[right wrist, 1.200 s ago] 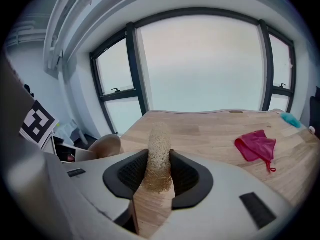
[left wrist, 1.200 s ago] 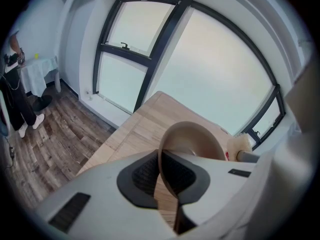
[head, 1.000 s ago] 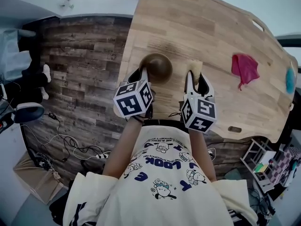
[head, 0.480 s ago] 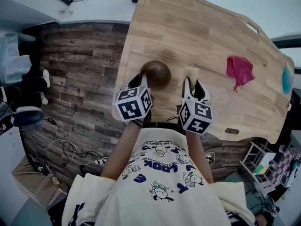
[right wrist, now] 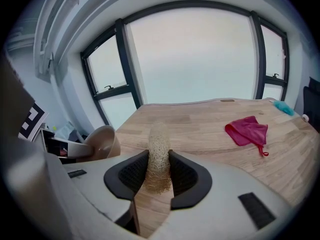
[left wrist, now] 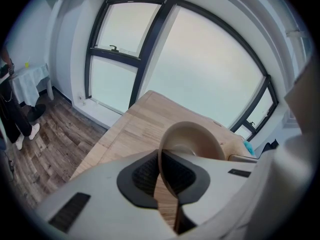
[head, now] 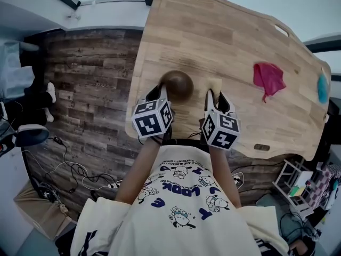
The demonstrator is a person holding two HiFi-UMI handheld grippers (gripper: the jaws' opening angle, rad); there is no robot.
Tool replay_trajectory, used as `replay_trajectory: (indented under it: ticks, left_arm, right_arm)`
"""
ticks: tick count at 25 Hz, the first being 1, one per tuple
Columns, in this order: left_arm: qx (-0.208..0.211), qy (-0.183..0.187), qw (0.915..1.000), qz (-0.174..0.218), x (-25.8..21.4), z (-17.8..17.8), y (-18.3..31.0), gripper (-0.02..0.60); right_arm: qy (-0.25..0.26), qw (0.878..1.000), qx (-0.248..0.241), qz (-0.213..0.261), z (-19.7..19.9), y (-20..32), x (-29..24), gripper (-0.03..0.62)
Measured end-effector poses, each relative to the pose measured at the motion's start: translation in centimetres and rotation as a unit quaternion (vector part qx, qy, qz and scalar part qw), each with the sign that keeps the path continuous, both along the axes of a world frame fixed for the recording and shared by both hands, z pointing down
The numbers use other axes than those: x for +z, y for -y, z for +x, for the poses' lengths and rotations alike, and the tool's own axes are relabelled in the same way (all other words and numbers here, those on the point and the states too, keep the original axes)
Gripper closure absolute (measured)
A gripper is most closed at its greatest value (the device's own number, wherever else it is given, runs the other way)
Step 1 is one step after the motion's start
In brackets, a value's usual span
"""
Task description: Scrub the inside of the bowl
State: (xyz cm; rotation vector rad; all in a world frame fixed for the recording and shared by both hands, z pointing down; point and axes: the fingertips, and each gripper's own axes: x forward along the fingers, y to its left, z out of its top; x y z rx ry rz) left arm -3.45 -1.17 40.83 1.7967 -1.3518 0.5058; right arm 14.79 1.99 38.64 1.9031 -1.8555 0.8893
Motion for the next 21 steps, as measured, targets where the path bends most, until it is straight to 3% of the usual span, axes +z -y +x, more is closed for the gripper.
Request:
replay_trajectory:
  ticks: [21]
  left_arm:
    - [-0.002, 0.000, 1.0000, 0.001, -0.01, 0.38, -0.04, 0.541]
  right_arm:
    - [0.003, 1.000, -0.008, 0.000, -0.21, 0.14, 0.04, 0.480]
